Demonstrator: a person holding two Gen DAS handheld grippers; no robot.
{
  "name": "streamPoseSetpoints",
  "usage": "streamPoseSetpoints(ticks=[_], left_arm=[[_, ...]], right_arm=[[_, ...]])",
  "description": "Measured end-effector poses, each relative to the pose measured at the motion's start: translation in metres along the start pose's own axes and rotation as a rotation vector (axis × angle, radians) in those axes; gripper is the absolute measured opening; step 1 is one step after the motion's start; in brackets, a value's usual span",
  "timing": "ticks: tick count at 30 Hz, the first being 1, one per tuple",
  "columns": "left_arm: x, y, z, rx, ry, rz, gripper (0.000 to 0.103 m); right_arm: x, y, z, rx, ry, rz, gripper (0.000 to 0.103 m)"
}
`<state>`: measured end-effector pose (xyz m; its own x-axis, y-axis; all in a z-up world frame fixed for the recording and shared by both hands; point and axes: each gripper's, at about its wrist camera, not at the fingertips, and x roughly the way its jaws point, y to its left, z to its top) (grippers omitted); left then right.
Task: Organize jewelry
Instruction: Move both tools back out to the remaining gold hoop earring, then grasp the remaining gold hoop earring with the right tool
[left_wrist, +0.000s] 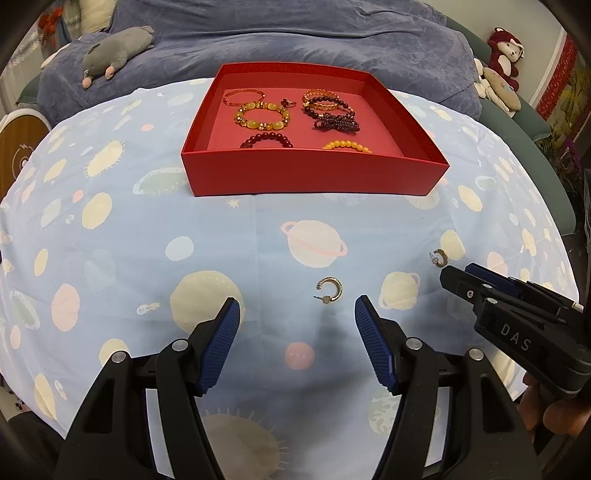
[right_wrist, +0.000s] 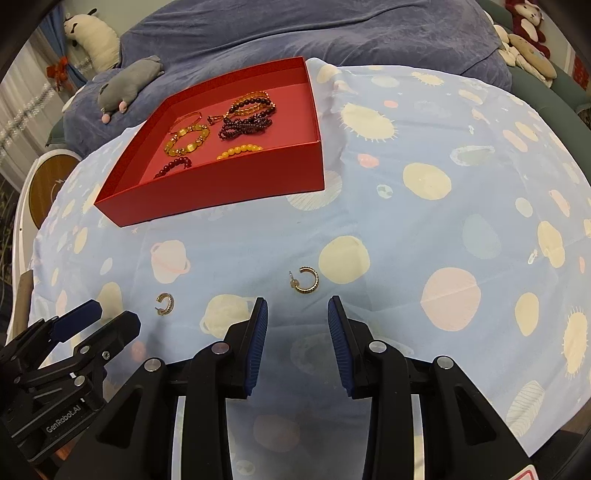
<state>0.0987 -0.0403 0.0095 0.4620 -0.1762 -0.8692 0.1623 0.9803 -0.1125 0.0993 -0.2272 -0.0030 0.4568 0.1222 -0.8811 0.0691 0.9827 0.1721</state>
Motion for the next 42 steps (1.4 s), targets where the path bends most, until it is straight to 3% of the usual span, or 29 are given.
streamPoseSetpoints(ticks=[5, 17, 27, 31, 38, 42], left_arm=[[0.005, 0.003, -0.004, -0.002, 0.014, 0.006, 0.061], [0.012, 0.001, -0.003, 0.008, 0.029, 0.004, 0.061], [0.016, -0.01, 0.002, 0.029, 0.029, -0.008, 0.061], [0.024, -0.011, 0.004, 0.031, 0.04, -0.005, 0.052], [0.03, -0.018, 0.007, 0.055, 0.032, 0.008, 0.046], [0.031, -0.02, 0.008, 0.075, 0.027, 0.017, 0.034]], right_arm=[[0.009, 0.004, 0.006, -0.026, -0.001, -0.015, 0.034], [0.019, 0.004, 0.01, -0.064, -0.014, -0.045, 0.017], [0.014, -0.001, 0.005, -0.038, -0.009, -0.029, 0.017], [0.01, -0.005, 0.0, -0.023, -0.01, -0.022, 0.017], [0.007, -0.008, -0.005, -0.013, -0.005, -0.015, 0.017], [0.008, -0.008, -0.005, -0.01, -0.004, -0.013, 0.017]])
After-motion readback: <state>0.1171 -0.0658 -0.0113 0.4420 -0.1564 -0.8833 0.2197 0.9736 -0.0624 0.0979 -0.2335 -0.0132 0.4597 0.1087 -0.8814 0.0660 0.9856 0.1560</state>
